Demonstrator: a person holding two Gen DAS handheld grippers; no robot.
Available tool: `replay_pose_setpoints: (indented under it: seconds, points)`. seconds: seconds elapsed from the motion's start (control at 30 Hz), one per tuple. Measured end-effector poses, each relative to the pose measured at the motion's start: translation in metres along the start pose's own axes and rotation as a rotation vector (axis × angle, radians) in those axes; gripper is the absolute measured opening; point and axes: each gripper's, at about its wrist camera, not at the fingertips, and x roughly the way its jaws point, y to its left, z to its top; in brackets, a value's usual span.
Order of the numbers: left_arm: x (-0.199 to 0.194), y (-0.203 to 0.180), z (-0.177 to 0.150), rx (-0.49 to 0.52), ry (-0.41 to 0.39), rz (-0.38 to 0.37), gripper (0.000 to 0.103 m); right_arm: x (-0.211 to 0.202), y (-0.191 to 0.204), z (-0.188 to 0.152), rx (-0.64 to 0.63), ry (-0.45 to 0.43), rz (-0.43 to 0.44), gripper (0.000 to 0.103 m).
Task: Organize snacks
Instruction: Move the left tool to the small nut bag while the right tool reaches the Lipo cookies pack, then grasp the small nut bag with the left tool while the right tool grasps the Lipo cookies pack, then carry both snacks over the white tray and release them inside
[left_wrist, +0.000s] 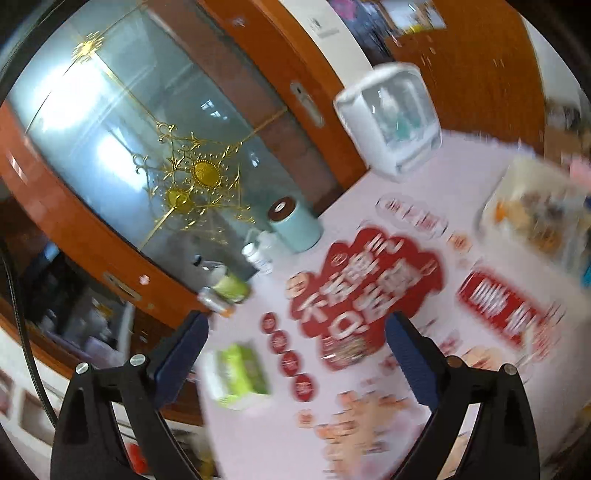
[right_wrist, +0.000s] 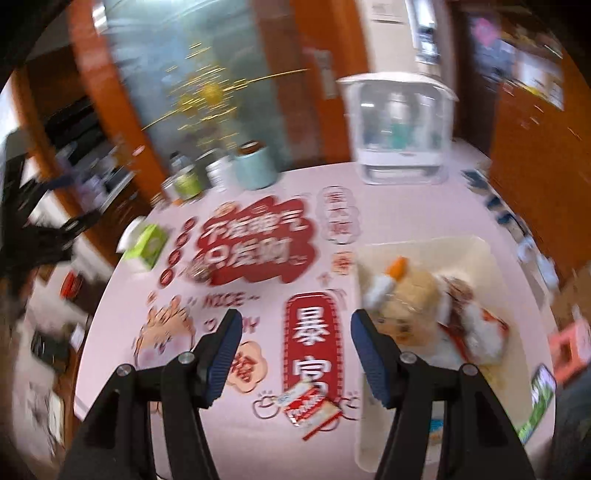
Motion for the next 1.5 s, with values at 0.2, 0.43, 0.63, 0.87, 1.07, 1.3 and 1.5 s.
replay_pose_setpoints:
  seconds: [0.2,0.43,0.63,0.87,1.07,1.3,1.5]
  points:
    - [0.078,-0.004,-0.042,0.237,0.088,-0.153,0.096,0.044,0.043,-0.033,-0.198,0.115,0.047,0.068]
    - [0.159,-0.049,-0.082,0.448,0.185,-0.354,0.096,0.114,0.061,-0.092,-0.327,0.343,-0.037,0.068]
    - [0.206,-0.074,-0.086,0.531,0.223,-0.467,0.096,0.160,0.046,-0.116,-0.393,0.478,-0.142,0.068]
    - [0.263,-0.087,-0.090,0.585,0.310,-0.512,0.096,0.192,0.032,-0.124,-0.408,0.590,-0.164,0.068]
    - [0.296,-0.082,-0.089,0.545,0.360,-0.579,0.096,0.199,0.021,-0.121,-0.351,0.623,-0.095,0.069]
    - [0.310,-0.082,-0.090,0.510,0.382,-0.640,0.079,0.199,0.021,-0.123,-0.341,0.643,-0.066,0.058]
    - [0.306,-0.081,-0.084,0.417,0.369,-0.698,0.049,0.197,0.031,-0.124,-0.346,0.624,-0.081,0.048]
